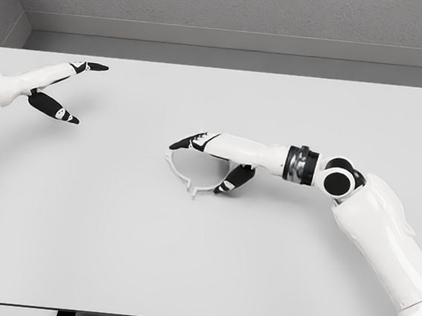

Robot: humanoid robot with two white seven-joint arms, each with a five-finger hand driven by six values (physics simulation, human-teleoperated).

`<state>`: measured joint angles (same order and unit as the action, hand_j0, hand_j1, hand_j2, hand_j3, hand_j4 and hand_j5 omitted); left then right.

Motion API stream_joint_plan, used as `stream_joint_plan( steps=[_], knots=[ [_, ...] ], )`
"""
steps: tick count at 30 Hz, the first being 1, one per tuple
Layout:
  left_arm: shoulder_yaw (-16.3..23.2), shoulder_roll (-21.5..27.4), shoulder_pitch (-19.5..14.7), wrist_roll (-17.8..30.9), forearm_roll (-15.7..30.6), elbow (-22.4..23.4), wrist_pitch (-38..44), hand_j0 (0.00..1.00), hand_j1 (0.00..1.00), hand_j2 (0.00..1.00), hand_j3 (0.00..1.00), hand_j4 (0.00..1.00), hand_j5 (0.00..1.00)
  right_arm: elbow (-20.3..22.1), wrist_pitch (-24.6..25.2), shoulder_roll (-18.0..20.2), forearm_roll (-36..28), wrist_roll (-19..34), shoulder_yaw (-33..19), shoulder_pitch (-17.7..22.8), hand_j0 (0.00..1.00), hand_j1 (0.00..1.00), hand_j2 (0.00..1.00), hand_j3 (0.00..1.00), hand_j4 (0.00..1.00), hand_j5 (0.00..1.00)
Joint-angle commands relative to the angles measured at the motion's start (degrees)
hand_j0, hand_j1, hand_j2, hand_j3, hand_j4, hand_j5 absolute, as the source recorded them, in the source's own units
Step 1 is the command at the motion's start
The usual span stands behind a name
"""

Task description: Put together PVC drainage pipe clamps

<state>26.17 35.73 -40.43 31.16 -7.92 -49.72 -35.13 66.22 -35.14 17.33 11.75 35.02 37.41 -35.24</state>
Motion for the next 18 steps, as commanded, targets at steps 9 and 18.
stream_joint_plan(
  steps=[9,18],
  knots=[
    [-0.1,0.1,0.0,0.0,0.4,0.0,0.1,1.00,1.00,1.00,1.00,1.00,1.00,-1.3,0.1,-0.3,-0.2,0.0,0.3,-1.0,1.00,1.00,1.00,1.00,1.00,1.00],
    [-0.1,0.0,0.0,0.0,0.4,0.0,0.1,1.00,1.00,1.00,1.00,1.00,1.00,-1.5,0.1,-1.1,-0.2,0.0,0.6,-1.4,1.00,1.00,1.00,1.00,1.00,1.00]
  ],
)
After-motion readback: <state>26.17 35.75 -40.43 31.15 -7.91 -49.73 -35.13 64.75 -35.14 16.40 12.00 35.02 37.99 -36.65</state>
